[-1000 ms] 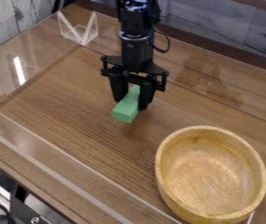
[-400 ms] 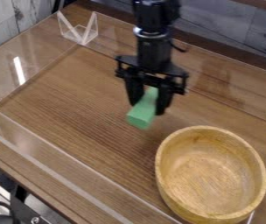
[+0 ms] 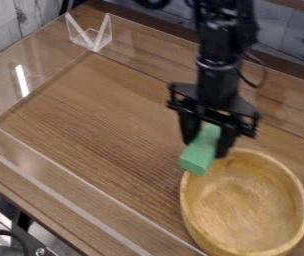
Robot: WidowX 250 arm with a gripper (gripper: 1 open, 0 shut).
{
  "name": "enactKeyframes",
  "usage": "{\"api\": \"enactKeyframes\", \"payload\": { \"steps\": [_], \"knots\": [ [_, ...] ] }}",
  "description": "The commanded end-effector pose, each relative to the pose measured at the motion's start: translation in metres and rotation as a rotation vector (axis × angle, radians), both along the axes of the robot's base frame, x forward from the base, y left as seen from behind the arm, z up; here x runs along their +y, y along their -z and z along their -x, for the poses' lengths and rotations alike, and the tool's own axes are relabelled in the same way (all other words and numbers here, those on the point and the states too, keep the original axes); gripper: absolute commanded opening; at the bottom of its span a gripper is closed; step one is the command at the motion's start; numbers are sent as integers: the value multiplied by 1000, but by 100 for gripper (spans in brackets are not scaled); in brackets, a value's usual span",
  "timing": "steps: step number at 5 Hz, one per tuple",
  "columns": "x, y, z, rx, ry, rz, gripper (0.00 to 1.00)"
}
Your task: Put green stick into wooden bowl
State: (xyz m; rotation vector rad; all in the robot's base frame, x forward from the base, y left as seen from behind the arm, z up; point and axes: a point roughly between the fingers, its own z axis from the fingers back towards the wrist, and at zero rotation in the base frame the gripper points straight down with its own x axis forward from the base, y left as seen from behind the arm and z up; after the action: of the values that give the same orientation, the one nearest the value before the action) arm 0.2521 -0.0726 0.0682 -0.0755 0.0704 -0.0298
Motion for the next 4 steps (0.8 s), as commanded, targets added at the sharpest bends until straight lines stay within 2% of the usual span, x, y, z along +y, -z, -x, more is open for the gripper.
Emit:
{"api": "enactKeyframes", "payload": {
  "steps": [1,2,3,4],
  "knots": [
    [-25,3,6,-18,13,10,0],
    [-44,12,13,-10,19,14,0],
    [-47,17,14,-6,12,13,0],
    [-42,17,15,2,5,6,100]
  ]
}}
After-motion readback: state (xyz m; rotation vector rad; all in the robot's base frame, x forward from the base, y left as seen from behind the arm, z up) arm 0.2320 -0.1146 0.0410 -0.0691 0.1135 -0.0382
